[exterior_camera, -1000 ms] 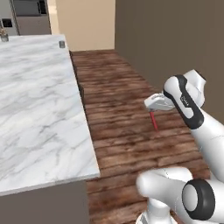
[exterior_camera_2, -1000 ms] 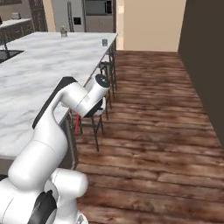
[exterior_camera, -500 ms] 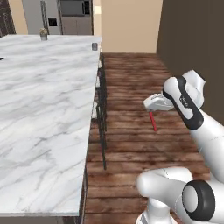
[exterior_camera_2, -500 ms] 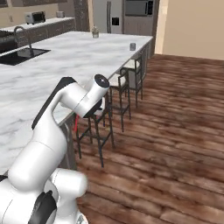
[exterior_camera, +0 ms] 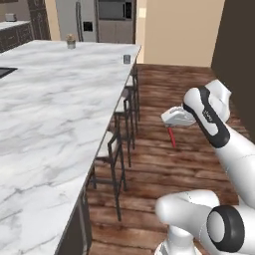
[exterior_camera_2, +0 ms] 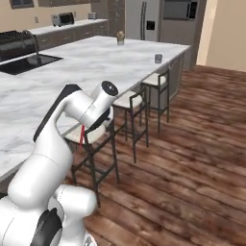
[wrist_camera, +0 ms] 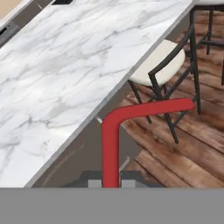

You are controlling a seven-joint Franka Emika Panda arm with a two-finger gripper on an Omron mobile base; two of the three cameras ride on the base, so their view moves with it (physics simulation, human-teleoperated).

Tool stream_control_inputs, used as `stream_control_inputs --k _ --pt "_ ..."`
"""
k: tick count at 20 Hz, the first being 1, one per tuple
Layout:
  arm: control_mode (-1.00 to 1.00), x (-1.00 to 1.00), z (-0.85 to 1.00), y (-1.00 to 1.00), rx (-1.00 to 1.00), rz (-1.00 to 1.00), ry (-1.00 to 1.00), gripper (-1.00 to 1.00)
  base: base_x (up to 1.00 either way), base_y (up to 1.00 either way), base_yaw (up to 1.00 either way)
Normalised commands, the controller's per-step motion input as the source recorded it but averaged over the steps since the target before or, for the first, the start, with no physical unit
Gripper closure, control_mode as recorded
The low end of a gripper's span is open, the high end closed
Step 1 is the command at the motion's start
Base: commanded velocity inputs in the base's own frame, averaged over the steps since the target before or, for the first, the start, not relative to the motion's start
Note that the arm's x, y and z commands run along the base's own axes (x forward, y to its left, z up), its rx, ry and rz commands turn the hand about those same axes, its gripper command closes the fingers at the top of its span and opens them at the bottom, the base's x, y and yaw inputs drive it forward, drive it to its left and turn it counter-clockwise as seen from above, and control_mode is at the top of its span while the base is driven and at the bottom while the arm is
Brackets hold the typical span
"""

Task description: Take a straw from the drawer in front and place it inside the glass cup on the dining counter.

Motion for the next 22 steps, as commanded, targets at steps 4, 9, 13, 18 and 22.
stream_control_inputs --k 4,9,13,18,22 --pt "1.00 0.00 0.00 0.00 0.00 0.00 0.00 1.00 0.81 -0.78 0.31" --pt "1.00 0.00 0.00 0.00 0.00 0.00 0.00 1.00 0.76 -0.73 0.34" --pt "1.00 0.00 0.00 0.00 0.00 0.00 0.00 1.00 0.73 -0.68 0.37" --pt "1.00 0.00 0.00 0.00 0.00 0.00 0.00 1.00 0.58 -0.74 0.37" --pt "1.00 0.00 0.00 0.00 0.00 0.00 0.00 1.00 0.32 -0.86 0.35"
